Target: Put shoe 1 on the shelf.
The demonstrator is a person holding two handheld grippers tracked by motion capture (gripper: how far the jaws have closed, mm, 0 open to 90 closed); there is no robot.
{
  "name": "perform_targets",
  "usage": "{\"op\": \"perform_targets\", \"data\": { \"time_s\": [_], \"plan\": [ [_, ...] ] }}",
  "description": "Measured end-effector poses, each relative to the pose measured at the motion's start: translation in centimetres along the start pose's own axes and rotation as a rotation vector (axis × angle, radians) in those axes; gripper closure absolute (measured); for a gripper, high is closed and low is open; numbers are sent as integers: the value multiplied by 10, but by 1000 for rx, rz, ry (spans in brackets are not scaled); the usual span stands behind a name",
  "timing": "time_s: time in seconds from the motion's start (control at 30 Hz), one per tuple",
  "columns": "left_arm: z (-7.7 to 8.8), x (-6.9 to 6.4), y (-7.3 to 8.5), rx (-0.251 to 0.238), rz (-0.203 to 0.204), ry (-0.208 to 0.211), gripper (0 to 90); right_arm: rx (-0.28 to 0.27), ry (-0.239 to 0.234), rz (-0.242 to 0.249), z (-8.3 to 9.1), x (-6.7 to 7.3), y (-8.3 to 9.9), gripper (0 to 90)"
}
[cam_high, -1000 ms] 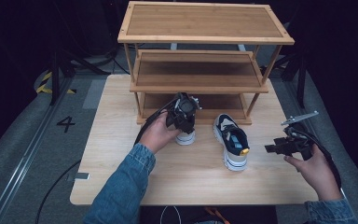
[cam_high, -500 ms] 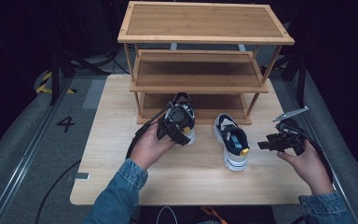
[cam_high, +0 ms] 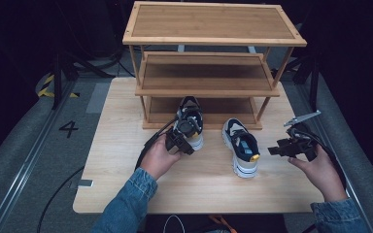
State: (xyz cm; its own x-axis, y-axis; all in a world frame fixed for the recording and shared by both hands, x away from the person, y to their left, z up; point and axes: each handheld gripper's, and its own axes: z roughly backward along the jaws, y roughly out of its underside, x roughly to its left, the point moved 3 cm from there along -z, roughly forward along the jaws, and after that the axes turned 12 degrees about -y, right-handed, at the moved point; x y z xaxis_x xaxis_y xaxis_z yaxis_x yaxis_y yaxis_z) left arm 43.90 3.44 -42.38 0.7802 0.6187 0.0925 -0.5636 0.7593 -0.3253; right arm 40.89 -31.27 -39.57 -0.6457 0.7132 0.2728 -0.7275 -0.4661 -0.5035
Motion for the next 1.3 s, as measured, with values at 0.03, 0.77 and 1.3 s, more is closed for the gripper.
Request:
{"op": "perform_targets", "data": {
  "time_s": [0.03,0.77,1.3],
  "plan": [
    [-2,0,-1,-1,2,-5,718,-1,1,0,0,0,0,452],
    [1,12,-10,-86,120,-24,855,-4,22,-25,6,-3,12,460],
    [3,28,-18,-160,145,-118,879,-12,41,-37,10,-5,22,472]
  ]
}}
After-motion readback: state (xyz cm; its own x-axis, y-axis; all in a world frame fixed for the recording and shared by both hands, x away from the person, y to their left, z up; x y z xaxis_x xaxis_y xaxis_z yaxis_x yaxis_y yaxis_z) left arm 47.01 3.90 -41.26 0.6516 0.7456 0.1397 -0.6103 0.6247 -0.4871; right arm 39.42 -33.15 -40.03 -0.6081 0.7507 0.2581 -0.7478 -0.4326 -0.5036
